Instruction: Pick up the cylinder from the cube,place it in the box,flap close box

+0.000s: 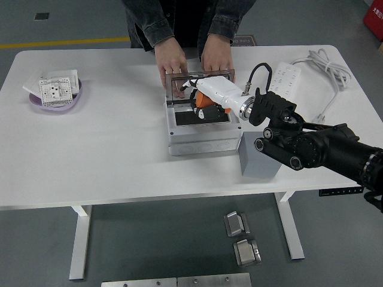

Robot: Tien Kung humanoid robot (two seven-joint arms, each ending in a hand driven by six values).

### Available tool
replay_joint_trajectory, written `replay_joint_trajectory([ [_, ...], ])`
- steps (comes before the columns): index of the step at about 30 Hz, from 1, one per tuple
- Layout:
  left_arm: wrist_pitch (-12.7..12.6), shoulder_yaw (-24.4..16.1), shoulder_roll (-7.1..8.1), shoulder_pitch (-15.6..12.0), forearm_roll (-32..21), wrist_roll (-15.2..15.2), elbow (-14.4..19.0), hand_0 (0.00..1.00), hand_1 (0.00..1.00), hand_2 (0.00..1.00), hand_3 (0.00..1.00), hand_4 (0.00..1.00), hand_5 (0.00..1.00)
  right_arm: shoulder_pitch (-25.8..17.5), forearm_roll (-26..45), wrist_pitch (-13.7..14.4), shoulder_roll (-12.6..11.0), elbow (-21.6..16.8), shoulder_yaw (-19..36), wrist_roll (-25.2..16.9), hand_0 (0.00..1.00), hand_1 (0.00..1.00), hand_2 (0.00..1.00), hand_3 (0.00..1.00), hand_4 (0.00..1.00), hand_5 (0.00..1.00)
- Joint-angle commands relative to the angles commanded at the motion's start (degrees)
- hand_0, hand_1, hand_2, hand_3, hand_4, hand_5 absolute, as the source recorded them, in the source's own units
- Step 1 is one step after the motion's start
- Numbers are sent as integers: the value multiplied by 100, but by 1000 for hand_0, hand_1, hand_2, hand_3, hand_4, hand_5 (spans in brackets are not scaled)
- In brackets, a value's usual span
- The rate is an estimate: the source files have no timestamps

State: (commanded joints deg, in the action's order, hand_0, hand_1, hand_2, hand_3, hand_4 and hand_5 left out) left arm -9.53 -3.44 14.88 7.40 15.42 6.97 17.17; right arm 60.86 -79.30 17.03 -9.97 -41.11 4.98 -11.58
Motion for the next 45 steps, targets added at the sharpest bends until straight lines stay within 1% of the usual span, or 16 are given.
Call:
replay_joint_trajectory([
  [15,1,39,-2,10,14,13,-1,623,641,604,629,669,275,-36,65,-38,-8,61,-20,-82,593,593,647,862,537,58],
  [16,1,41,-3,9,13,13,-1,623,641,602,629,668,271,-37,80,-32,-10,55,-29,-81,596,578,659,872,661,104],
  [19,2,42,-4,5,13,13,0,623,641,602,629,668,271,-44,130,-5,-17,26,-56,-79,596,578,659,872,661,104],
  [21,1,41,-7,0,11,13,-1,623,641,602,629,668,271,-64,237,79,-41,-23,-127,-90,596,578,659,872,661,104],
  [22,1,41,-9,-3,9,13,-2,623,641,602,629,665,270,-79,312,138,-61,-60,-178,-98,619,612,691,886,722,105],
  [24,1,36,-13,-13,5,12,-3,623,641,602,629,665,270,-135,534,306,-140,-205,-299,-130,619,612,691,886,722,105],
  [26,0,32,-19,-31,-4,13,-5,623,641,602,629,665,270,-230,667,368,-283,-439,-151,-115,619,612,691,886,722,105],
  [30,0,6,-35,-62,-10,14,-7,623,641,602,629,662,266,-406,587,338,-561,-930,306,-22,627,614,692,889,738,123],
  [35,-1,-31,-53,-93,-4,14,-8,622,641,602,629,661,262,-611,99,203,-897,-1603,933,183,631,615,696,883,730,123],
  [38,0,-34,-59,-106,-9,16,-9,622,641,602,629,661,262,-672,-131,134,-1022,-1987,1291,278,631,615,696,883,730,123],
  [41,1,-35,-62,-117,-13,18,-9,622,641,600,629,658,259,-678,-235,83,-1094,-2302,1582,337,627,603,695,880,729,132],
  [43,1,-37,-63,-119,-16,18,-10,622,641,600,629,658,259,-661,-238,62,-1117,-2387,1674,355,627,603,695,880,729,132],
  [45,1,-40,-63,-120,-19,18,-10,622,641,600,629,658,259,-615,-199,41,-1125,-2384,1719,365,627,603,695,880,729,132],
])
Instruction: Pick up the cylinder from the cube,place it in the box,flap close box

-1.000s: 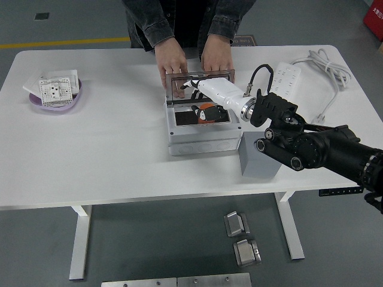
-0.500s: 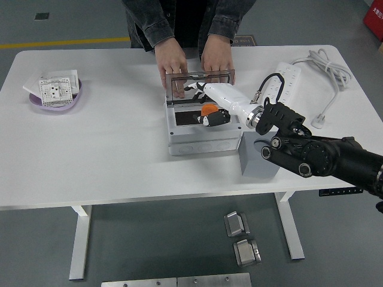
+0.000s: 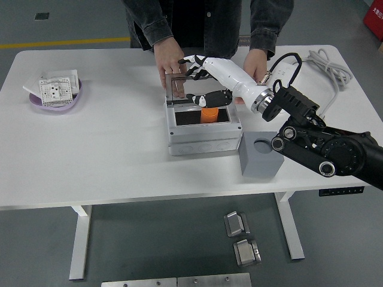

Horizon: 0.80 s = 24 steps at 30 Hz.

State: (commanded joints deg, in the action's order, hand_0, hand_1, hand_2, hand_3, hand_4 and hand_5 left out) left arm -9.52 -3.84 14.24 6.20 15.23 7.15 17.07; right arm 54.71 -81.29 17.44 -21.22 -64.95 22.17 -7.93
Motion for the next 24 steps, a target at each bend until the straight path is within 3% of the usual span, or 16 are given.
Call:
replay_joint_trajectory([
  [12,0,66,24,2,-47,5,-2,622,641,600,629,657,256,582,675,-205,221,780,-300,-44,632,602,700,884,758,203],
  [13,1,68,26,4,-47,5,-2,622,641,600,628,658,259,630,743,-230,247,852,-340,-46,637,612,704,884,825,320],
  [18,2,95,41,17,-53,8,-1,622,641,600,628,658,259,876,1137,-337,406,1276,-606,-64,637,612,704,884,825,320],
  [19,2,102,44,22,-55,8,-1,622,641,600,629,657,259,921,1234,-361,443,1371,-681,-68,728,712,752,889,848,370],
  [24,3,121,56,48,-55,10,-1,622,641,600,629,657,259,1084,1668,-452,599,1767,-1054,-94,728,712,752,889,848,370],
])
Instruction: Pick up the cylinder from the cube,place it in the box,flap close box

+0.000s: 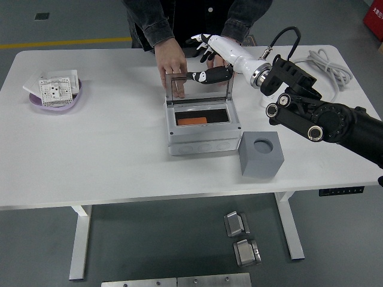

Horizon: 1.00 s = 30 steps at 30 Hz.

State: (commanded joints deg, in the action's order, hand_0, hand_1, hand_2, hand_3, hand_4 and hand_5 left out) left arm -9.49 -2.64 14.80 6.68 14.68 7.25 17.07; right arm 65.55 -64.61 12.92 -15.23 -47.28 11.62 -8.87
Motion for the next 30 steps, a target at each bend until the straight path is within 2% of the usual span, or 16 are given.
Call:
replay_joint_trajectory([
  [1,0,2,2,7,3,0,1,622,641,600,629,656,257,32,112,-18,35,95,-99,-9,836,794,814,893,871,416],
  [6,3,13,7,28,10,2,5,622,641,600,629,656,257,119,524,-63,138,405,-420,-51,836,794,814,893,871,416],
  [7,3,16,8,31,11,2,6,622,641,599,628,655,258,128,582,-65,149,451,-469,-57,881,831,843,894,876,427],
  [8,3,21,9,33,8,3,6,622,641,599,628,655,258,135,645,-67,158,497,-520,-65,881,831,843,894,876,427],
  [18,8,27,9,79,48,6,17,622,641,599,629,655,257,98,974,-28,217,689,-905,-151,889,837,853,895,887,440],
  [24,10,6,-3,71,80,9,26,622,641,599,628,654,256,0,918,11,192,628,-1016,-165,893,839,857,899,888,447],
  [30,9,-3,-2,48,75,8,23,622,640,599,628,654,255,-119,458,64,60,282,-843,-118,891,838,854,899,887,452],
])
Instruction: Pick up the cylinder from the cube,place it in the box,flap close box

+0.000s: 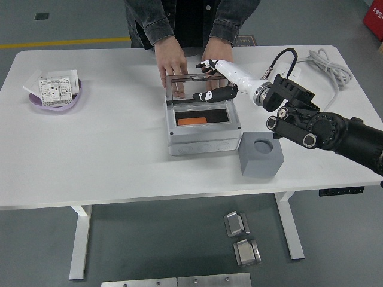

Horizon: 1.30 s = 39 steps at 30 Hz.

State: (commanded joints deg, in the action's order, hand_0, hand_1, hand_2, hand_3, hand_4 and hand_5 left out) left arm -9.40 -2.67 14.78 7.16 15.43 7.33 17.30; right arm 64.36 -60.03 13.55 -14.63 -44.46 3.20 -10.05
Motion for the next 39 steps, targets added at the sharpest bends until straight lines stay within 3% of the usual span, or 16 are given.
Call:
replay_joint_trajectory([
  [13,-1,-81,-3,-39,26,-2,-1,622,641,598,627,653,255,-261,-1044,106,-323,-950,358,275,878,808,842,898,887,461],
  [23,-2,-117,-11,-57,32,-4,-4,622,641,598,627,653,254,-483,-1393,113,-493,-1388,463,422,857,800,843,898,886,467],
  [32,-6,-154,-19,-111,17,-4,-11,622,640,599,627,653,255,-805,-1956,-8,-761,-1988,799,732,843,812,850,907,882,471],
  [39,-24,-119,0,-157,-24,5,-30,622,641,599,628,653,254,-992,-2265,-138,-824,-2321,1095,922,840,809,853,911,879,475],
])
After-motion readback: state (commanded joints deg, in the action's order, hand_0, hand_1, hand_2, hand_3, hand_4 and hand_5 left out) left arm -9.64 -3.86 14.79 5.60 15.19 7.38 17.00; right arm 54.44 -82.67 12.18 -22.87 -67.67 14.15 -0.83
